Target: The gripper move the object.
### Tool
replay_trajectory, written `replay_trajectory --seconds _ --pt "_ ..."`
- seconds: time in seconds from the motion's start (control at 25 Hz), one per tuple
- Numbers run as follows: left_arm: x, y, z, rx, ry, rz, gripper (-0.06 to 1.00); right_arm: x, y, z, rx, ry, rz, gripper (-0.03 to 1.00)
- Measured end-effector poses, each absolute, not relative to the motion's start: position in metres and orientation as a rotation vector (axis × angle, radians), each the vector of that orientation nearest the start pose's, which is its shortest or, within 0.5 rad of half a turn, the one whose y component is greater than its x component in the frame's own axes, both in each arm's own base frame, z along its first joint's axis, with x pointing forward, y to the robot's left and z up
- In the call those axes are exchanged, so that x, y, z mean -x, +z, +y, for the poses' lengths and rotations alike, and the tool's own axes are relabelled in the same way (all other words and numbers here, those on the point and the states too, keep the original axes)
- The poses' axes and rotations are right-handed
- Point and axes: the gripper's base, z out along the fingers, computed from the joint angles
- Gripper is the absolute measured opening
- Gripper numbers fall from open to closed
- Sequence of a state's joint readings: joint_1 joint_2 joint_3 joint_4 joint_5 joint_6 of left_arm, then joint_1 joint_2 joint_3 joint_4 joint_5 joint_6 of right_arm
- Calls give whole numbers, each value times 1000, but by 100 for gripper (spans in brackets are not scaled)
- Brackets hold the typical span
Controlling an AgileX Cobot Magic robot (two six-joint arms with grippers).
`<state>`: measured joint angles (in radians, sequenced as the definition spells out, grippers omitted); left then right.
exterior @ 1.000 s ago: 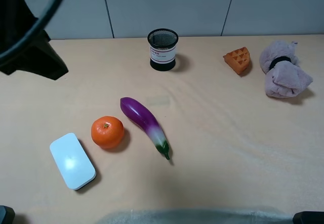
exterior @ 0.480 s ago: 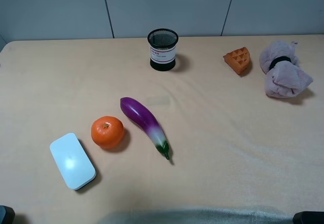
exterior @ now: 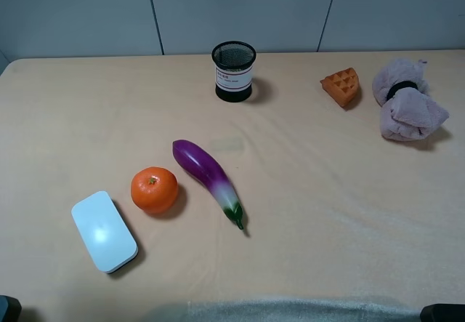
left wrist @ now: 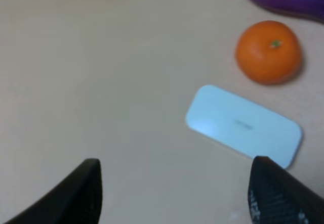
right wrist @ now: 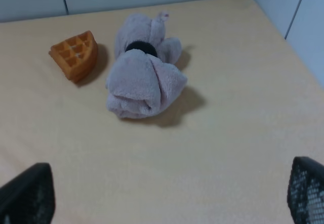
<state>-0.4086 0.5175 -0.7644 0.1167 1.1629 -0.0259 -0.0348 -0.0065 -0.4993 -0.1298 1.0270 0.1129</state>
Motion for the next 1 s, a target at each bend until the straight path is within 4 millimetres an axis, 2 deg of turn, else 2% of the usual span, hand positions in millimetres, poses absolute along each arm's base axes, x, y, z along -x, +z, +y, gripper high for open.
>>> replay_trajectory --seconds 0.28,0.48,0.76,1.0 --pt "-36 306 1 -259 17 2225 62 5 280 -10 -151 -104 1994 69" --pt "-22 281 4 -128 41 2172 72 5 280 -10 -151 -104 1994 69" --pt "-3 275 5 -18 99 2081 91 5 280 -10 -151 -104 1994 69" --pt "4 275 4 -29 112 2040 95 5 280 -10 -151 -104 1994 69"
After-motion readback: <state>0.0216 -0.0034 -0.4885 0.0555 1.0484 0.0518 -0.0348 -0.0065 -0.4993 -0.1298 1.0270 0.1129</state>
